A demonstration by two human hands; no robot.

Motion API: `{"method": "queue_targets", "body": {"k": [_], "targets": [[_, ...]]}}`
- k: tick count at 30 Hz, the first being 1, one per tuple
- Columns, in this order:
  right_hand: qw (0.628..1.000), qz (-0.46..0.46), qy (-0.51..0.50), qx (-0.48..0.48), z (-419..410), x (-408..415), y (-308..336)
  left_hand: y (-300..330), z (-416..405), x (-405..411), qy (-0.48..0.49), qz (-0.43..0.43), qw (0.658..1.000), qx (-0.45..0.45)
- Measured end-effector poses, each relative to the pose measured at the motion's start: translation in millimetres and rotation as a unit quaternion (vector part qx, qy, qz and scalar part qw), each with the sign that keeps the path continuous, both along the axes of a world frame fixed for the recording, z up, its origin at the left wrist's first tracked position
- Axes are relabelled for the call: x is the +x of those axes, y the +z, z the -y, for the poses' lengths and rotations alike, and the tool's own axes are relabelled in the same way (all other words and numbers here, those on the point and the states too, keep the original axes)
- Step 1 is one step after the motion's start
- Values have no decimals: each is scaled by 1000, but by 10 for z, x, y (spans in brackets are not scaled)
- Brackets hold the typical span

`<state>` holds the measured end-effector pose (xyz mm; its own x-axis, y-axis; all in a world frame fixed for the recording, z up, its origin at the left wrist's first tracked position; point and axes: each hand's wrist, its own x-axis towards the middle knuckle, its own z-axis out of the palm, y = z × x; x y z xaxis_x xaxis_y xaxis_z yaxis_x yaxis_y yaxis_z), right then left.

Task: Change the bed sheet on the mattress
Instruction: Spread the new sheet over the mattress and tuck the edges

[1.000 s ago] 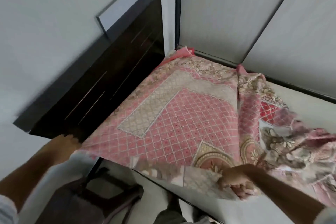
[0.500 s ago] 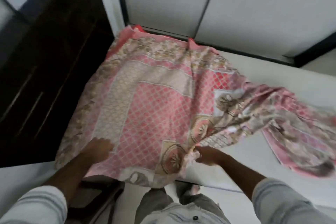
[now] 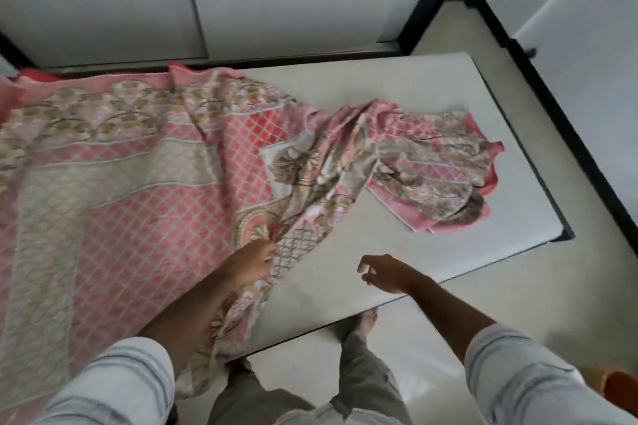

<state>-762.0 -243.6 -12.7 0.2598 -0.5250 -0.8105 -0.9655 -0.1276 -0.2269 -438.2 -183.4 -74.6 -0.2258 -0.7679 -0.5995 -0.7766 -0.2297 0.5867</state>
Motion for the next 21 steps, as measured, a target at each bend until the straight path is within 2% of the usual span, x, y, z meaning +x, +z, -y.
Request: {"method": "queue_targets", "body": {"k": [4, 8, 10, 12, 16, 19, 21], "targets": [[1000, -2, -8, -9, 486, -756, -256, -228, 487, -779, 14, -1, 1000, 20], [999, 23, -37, -24, 1295, -1512, -765, -606, 992, -1590, 21, 37, 998, 39], [997, 40, -66, -29, 1733, -1876, -1222, -927, 1241, -1991, 22, 68, 997, 43], [998, 15, -41, -38, 1981, -2133, -1653, -1237, 1467, -2285, 0, 134, 991, -2], [975, -70, 69, -200, 1950, -2385, -2210, -1629, 1954, -2706, 2, 303, 949, -81], [945, -16, 102, -309, 2076, -2520, -2413, -1721, 2317, -2862, 64, 360, 925, -99], [933, 61, 131, -328, 2290, -2663, -2385, -1759, 2439, -2874, 87, 374, 920, -83]]}}
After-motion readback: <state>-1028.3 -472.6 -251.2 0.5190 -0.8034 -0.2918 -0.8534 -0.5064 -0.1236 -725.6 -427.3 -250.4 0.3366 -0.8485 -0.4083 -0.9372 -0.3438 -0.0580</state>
